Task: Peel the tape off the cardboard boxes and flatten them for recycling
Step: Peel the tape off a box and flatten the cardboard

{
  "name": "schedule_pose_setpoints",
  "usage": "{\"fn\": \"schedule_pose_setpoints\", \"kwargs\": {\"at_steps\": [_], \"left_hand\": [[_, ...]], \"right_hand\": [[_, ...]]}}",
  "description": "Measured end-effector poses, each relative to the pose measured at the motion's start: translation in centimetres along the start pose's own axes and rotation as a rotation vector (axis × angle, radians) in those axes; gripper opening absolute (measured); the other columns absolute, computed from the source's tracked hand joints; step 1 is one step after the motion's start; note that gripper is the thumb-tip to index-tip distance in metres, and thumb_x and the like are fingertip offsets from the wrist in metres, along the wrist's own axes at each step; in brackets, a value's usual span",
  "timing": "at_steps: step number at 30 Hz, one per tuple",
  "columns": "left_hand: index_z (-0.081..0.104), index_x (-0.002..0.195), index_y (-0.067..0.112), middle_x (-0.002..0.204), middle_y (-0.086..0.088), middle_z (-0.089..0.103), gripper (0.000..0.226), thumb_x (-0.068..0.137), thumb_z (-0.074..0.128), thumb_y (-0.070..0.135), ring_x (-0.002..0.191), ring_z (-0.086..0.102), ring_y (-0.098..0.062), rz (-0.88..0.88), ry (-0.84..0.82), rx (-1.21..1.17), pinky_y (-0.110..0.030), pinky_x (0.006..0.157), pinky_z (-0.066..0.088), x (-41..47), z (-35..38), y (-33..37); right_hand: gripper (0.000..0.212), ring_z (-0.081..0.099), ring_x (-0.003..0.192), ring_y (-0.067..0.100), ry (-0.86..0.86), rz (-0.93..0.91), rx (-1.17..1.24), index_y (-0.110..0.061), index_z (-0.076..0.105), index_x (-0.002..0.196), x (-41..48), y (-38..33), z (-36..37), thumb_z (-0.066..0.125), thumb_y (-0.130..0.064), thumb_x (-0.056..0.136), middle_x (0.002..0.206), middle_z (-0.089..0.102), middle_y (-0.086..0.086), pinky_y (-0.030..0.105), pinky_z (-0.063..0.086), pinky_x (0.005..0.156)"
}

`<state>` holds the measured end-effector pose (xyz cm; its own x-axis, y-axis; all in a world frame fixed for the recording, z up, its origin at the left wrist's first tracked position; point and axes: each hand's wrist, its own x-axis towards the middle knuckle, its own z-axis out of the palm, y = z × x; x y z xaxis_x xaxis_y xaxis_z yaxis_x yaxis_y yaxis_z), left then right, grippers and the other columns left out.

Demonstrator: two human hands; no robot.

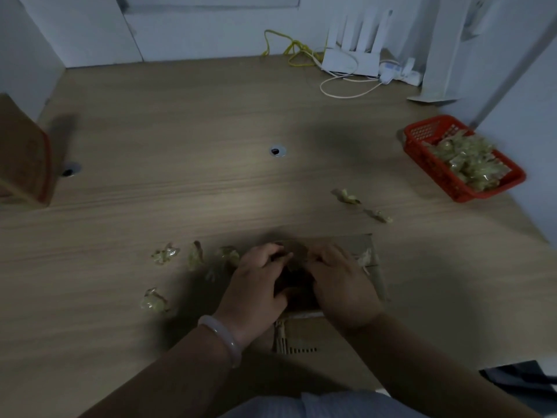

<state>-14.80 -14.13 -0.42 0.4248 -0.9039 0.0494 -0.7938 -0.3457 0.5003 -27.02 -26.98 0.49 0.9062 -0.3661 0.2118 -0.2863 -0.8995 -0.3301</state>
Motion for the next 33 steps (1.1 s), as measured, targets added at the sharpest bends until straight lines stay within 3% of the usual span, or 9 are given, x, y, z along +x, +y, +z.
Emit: {"fn": "schedule_pose_setpoints", "kwargs": {"at_steps": [4, 7, 11, 16, 19, 22, 27, 30, 33], "left_hand": [[0.046, 0.140, 0.020, 0.143, 0.007, 0.036, 0.061, 0.085, 0.066, 0.036, 0.131, 0.026, -0.009, -0.013, 0.004, 0.008, -0.013, 0.108, 0.010, 0.0, 0.1, -0.2], [0.046, 0.140, 0.021, 0.142, 0.006, 0.038, 0.063, 0.083, 0.066, 0.040, 0.128, 0.026, -0.010, -0.010, 0.001, 0.010, -0.014, 0.106, 0.012, 0.2, 0.0, -0.4], [0.037, 0.146, 0.022, 0.145, 0.005, 0.029, 0.069, 0.086, 0.060, 0.048, 0.131, 0.021, -0.012, 0.000, -0.047, 0.064, -0.015, 0.107, 0.009, 0.3, -0.1, -0.5], [0.022, 0.151, 0.024, 0.157, 0.011, 0.009, 0.072, 0.090, 0.048, 0.051, 0.142, 0.009, -0.018, 0.062, -0.124, 0.196, -0.030, 0.119, 0.006, 0.8, -0.2, -0.9], [0.016, 0.152, 0.023, 0.159, 0.013, 0.002, 0.073, 0.092, 0.042, 0.053, 0.146, -0.006, -0.018, 0.067, -0.127, 0.243, -0.036, 0.120, -0.002, 0.8, 0.0, -1.0], [0.012, 0.153, 0.026, 0.160, 0.014, 0.001, 0.072, 0.093, 0.040, 0.054, 0.145, -0.010, -0.013, 0.062, -0.141, 0.214, -0.034, 0.119, -0.006, 1.1, 0.2, -1.1], [0.009, 0.153, 0.028, 0.159, 0.015, -0.002, 0.075, 0.092, 0.042, 0.055, 0.145, -0.009, -0.009, 0.051, -0.161, 0.200, -0.034, 0.119, -0.006, 1.0, 0.2, -1.3], [0.009, 0.153, 0.029, 0.159, 0.016, -0.002, 0.075, 0.091, 0.043, 0.055, 0.145, -0.008, -0.010, 0.050, -0.148, 0.217, -0.034, 0.118, -0.006, 1.1, 0.1, -1.3], [0.011, 0.153, 0.029, 0.159, 0.016, -0.001, 0.075, 0.091, 0.046, 0.053, 0.145, -0.006, -0.009, 0.045, -0.138, 0.200, -0.034, 0.118, -0.005, 1.3, 0.2, -1.1]], "right_hand": [[0.038, 0.061, 0.104, 0.029, -0.134, 0.008, -0.058, -0.010, 0.070, 0.111, -0.8, -0.9, 1.1, 0.043, -0.029, 0.093, 0.112, 0.067, 0.008, 0.040, 0.047, 0.094], [0.036, 0.063, 0.099, 0.022, -0.078, 0.051, 0.042, -0.014, 0.065, 0.123, -0.5, -0.7, 0.6, 0.046, -0.023, 0.094, 0.111, 0.070, 0.003, 0.033, 0.048, 0.091], [0.024, 0.060, 0.096, 0.019, -0.069, 0.307, 0.207, -0.024, 0.065, 0.106, 0.9, 0.1, 0.0, 0.065, -0.017, 0.083, 0.107, 0.063, -0.003, 0.026, 0.043, 0.079], [0.035, 0.050, 0.112, 0.019, -0.181, 0.346, 0.074, -0.022, 0.057, 0.120, 0.8, 0.2, 0.9, 0.059, -0.037, 0.088, 0.119, 0.051, 0.000, 0.027, 0.035, 0.092], [0.021, 0.052, 0.102, 0.022, -0.168, 0.309, -0.033, -0.022, 0.057, 0.099, 0.8, -0.7, 0.9, 0.051, -0.040, 0.089, 0.104, 0.059, 0.001, 0.031, 0.034, 0.083], [0.015, 0.054, 0.096, 0.022, -0.197, 0.295, -0.016, -0.021, 0.054, 0.095, 1.1, -1.2, 0.8, 0.047, -0.034, 0.091, 0.098, 0.061, 0.002, 0.031, 0.034, 0.076], [0.008, 0.059, 0.079, 0.025, 0.019, 0.497, 0.113, -0.016, 0.058, 0.083, 1.0, 0.1, -1.5, 0.064, -0.020, 0.081, 0.086, 0.060, 0.004, 0.030, 0.039, 0.064], [0.011, 0.058, 0.074, 0.027, 0.061, 0.382, 0.112, -0.015, 0.058, 0.080, 0.6, 0.6, -2.2, 0.069, -0.013, 0.077, 0.086, 0.057, 0.003, 0.038, 0.049, 0.063], [0.010, 0.060, 0.089, 0.028, -0.100, 0.226, -0.024, -0.017, 0.065, 0.092, 0.6, 0.4, -2.0, 0.057, -0.020, 0.087, 0.099, 0.062, 0.004, 0.039, 0.050, 0.077]]}}
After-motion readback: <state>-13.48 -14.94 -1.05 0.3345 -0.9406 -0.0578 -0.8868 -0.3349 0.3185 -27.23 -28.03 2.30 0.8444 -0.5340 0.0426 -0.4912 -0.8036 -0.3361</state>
